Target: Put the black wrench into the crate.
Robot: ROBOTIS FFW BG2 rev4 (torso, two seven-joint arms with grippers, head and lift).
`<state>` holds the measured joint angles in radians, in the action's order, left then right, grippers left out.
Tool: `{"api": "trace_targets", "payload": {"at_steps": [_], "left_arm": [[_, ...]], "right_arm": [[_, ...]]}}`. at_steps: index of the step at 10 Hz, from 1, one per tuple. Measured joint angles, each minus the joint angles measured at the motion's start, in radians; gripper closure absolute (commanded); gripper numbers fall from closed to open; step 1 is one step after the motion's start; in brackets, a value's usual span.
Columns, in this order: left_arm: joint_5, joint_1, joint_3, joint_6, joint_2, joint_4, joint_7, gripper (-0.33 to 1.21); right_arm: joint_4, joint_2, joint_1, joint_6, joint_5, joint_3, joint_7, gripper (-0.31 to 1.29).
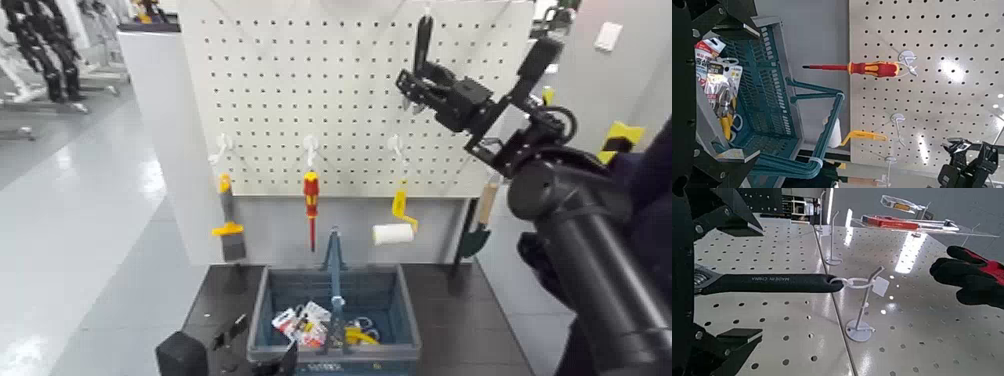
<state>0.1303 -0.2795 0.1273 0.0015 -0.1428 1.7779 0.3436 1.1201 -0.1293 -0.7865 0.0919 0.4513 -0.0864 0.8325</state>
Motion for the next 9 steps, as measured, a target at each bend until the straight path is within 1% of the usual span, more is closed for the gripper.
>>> {"api": "trace_targets", "payload": {"at_steps": [3,9], "left_arm": [[0.0,0.004,0.0,0.0,-0.001,-0.003,0.0,0.24],[-0.001,0.006,0.002,0.0,0.0,-0.005,0.0,0.24]], "right_arm": [[-0.006,0.004,-0.007,0.028,-0.006,-0.009,-0.003,1.09],[-0.009,0.002,-0.017,0.029,-0.015,-0.009,-0.004,1.09]]}}
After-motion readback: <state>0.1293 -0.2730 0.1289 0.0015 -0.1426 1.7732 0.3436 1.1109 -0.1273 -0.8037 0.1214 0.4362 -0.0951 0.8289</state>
